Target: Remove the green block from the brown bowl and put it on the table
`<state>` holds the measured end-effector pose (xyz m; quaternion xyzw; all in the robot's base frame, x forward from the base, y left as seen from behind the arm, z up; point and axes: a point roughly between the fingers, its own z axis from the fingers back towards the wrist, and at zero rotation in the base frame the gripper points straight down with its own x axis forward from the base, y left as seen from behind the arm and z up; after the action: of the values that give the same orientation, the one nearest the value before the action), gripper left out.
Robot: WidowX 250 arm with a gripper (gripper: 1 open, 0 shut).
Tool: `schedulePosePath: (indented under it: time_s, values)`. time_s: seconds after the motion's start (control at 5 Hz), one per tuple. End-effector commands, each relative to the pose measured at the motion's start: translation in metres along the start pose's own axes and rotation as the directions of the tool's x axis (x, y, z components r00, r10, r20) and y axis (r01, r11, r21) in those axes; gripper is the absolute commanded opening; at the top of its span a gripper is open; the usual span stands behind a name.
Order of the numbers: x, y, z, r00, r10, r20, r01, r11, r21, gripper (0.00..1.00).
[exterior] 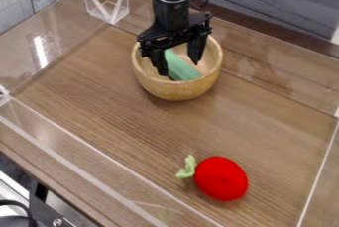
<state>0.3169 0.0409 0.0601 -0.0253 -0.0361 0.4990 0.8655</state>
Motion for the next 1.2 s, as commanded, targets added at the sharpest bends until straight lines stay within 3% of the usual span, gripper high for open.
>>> schedulePosePath:
  time_s: [0.0, 0.8, 1.0]
  values:
    - [0.0020, -0.0068, 0.0158, 0.999, -0.010, 0.046, 0.012, 0.999, -0.039, 1.00]
    - [-0.0028, -0.0104, 0.0185, 0.996, -0.029, 0.084, 0.032, 0.999, -0.027, 1.00]
    - [-0.0030, -0.0103, 0.0097, 0.997, -0.017, 0.069, 0.018, 1.000, -0.014, 1.00]
